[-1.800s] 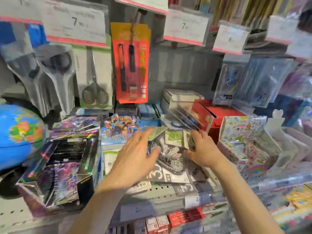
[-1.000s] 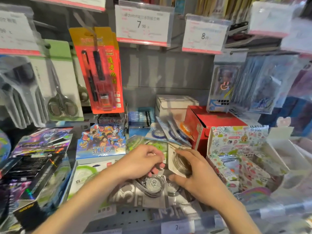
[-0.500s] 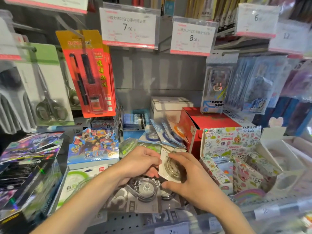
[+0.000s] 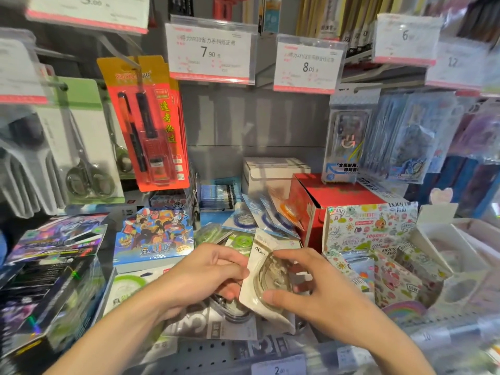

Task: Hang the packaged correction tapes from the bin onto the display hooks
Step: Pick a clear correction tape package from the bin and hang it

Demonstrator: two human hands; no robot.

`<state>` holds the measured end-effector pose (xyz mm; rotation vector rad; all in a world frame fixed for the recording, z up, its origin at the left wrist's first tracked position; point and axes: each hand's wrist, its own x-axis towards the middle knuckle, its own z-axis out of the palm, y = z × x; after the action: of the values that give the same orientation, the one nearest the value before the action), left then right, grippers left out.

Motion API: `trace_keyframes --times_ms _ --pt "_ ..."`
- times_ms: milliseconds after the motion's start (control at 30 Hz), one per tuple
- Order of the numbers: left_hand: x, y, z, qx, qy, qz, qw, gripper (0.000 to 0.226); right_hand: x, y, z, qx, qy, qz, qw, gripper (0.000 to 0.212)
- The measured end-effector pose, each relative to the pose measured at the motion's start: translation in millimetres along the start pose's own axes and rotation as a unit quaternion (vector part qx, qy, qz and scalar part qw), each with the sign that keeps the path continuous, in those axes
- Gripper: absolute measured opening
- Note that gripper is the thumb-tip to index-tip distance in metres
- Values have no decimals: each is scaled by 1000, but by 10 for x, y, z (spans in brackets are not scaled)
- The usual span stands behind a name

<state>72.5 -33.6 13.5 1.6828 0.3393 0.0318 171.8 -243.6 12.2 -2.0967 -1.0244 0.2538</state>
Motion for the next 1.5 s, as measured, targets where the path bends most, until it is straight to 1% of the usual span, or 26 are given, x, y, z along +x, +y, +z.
trace_keyframes --times_ms 100,233,367,600,767,833,867,900,933,1000,1067,1167,1233,1300,1400,1433,1500 --pt "-76 48 -36 -2 5 19 1000 13 7 -66 -12 -10 -3 3 1000 76" --pt "-115 131 -94 4 35 42 999 14 119 -160 9 -1 9 -6 1000 89" --pt "-139 212 -176 13 64 60 996 14 240 -282 29 6 12 -20 1000 85" --pt "-199 337 -272 33 97 91 991 15 404 -386 117 10 57 -65 996 84" --pt "-235 411 -313 90 123 130 980 16 485 -441 86 -5 85 -101 991 83" --pt "-247 459 -383 131 168 154 965 17 518 -464 28 -26 105 -115 987 83" --pt "-263 494 -435 173 201 177 948 18 533 -485 -10 -44 116 -127 984 82" --pt "-287 536 -496 227 234 204 923 18 552 -499 -47 -65 129 -140 980 81" --pt "-317 579 -553 290 264 232 890 21 569 -514 -83 -87 143 -151 974 80" --pt "-404 705 -644 423 311 293 799 32 606 -559 -141 -126 171 -174 962 80" --pt "-500 869 -708 519 337 357 700 41 640 -596 -172 -164 190 -189 949 82" --pt "-610 1133 -745 617 352 420 564 41 664 -638 -204 -209 201 -202 936 83" --pt "-631 1288 -731 652 359 449 494 42 661 -654 -236 -229 208 -207 928 82" --pt "-613 1423 -668 665 367 477 443 41 652 -648 -283 -244 216 -208 922 80" --pt "-533 1598 -525 685 360 506 381 38 623 -605 -388 -249 235 -214 915 78" --pt "-493 1660 -473 689 358 513 367 37 608 -590 -430 -252 237 -213 914 78" --pt "-389 1787 -367 692 356 518 355 40 581 -545 -516 -258 241 -213 911 77"
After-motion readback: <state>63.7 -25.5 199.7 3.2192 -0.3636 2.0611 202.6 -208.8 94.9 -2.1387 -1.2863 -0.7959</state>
